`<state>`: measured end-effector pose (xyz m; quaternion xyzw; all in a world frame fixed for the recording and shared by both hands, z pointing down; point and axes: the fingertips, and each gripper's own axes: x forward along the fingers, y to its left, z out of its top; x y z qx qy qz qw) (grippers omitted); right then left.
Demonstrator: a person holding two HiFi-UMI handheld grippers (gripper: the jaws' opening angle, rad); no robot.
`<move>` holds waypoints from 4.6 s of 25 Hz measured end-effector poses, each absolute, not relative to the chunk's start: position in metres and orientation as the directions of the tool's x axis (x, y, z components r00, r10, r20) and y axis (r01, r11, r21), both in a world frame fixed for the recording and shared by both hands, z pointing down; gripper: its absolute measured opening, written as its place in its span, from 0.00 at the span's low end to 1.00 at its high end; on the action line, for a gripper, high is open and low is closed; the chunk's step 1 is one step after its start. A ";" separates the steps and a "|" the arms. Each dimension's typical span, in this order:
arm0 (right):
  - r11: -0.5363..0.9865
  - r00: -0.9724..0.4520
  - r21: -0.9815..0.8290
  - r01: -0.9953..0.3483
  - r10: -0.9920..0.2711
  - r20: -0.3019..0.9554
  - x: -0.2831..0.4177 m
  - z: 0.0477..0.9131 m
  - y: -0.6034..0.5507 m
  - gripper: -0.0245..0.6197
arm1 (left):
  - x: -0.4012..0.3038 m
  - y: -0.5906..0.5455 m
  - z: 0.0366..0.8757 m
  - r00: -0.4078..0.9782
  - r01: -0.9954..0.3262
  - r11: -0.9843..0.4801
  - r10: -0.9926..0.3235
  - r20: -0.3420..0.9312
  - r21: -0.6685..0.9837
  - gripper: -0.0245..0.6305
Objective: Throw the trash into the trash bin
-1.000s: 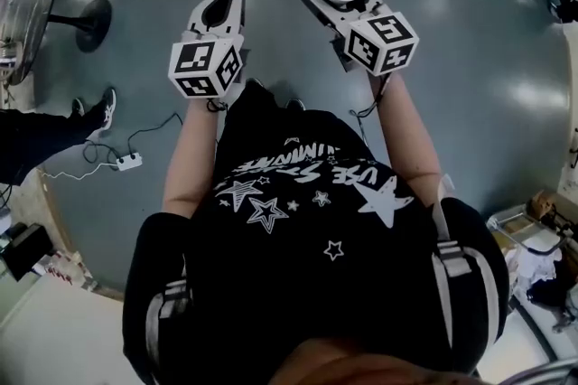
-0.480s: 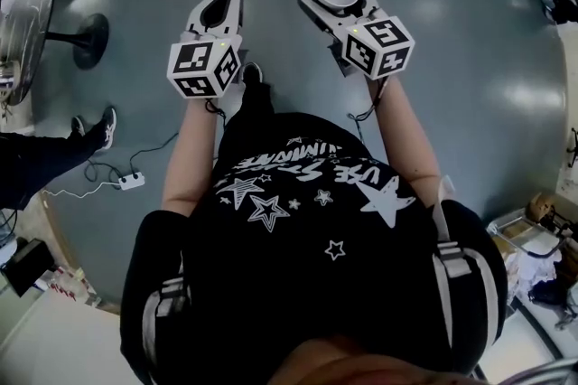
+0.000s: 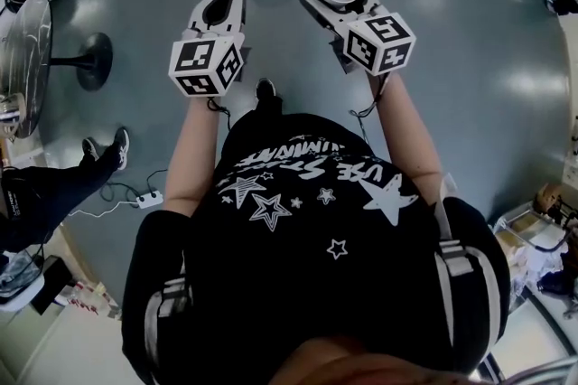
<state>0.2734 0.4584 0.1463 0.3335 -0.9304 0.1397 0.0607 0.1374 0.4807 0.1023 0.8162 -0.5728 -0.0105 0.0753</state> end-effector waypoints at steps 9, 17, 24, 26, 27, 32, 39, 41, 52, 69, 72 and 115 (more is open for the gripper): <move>0.732 -0.766 -0.230 -0.641 -0.592 0.253 0.220 0.161 0.408 0.55 | 0.088 0.427 0.116 0.346 -0.932 -0.331 -0.934 0.089 0.149 0.05; 0.732 -0.767 -0.236 -0.639 -0.584 0.266 0.166 0.166 0.358 0.55 | 0.044 0.385 0.119 0.344 -0.933 -0.330 -0.934 0.092 0.146 0.05; 0.712 -0.752 -0.245 -0.658 -0.599 0.277 0.128 0.173 0.324 0.55 | 0.006 0.357 0.124 0.355 -0.928 -0.339 -0.930 0.090 0.154 0.05; 0.702 -0.744 -0.249 -0.667 -0.604 0.286 0.122 0.177 0.320 0.55 | -0.001 0.352 0.127 0.362 -0.925 -0.346 -0.928 0.091 0.156 0.05; 0.698 -0.740 -0.251 -0.671 -0.606 0.292 0.120 0.179 0.318 0.55 | -0.004 0.350 0.128 0.366 -0.924 -0.349 -0.926 0.092 0.156 0.05; 0.694 -0.736 -0.254 -0.674 -0.599 0.314 0.110 0.185 0.311 0.55 | -0.014 0.342 0.132 0.368 -0.922 -0.350 -0.925 0.094 0.165 0.05; 0.706 -0.747 -0.254 -0.661 -0.590 0.307 0.100 0.185 0.298 0.55 | -0.020 0.335 0.139 0.357 -0.926 -0.337 -0.928 0.105 0.171 0.05; 0.711 -0.753 -0.257 -0.655 -0.582 0.307 0.099 0.187 0.290 0.55 | -0.020 0.330 0.138 0.351 -0.929 -0.332 -0.931 0.103 0.163 0.05; 0.728 -0.785 -0.296 -0.618 -0.551 0.282 0.098 0.199 0.205 0.55 | -0.025 0.258 0.148 0.290 -0.953 -0.272 -0.948 0.134 0.135 0.05; 0.716 -0.803 -0.364 -0.596 -0.542 0.248 0.155 0.196 0.053 0.55 | 0.027 0.112 0.143 0.263 -0.964 -0.253 -0.947 0.183 0.075 0.05; 0.728 -0.816 -0.370 -0.578 -0.520 0.251 0.157 0.200 0.036 0.55 | 0.034 0.094 0.142 0.251 -0.968 -0.242 -0.951 0.180 0.071 0.05; 0.582 -0.683 -0.361 -0.729 -0.583 0.440 -0.009 0.281 -0.087 0.55 | -0.122 -0.056 0.236 0.422 -0.903 -0.371 -0.861 0.284 0.216 0.05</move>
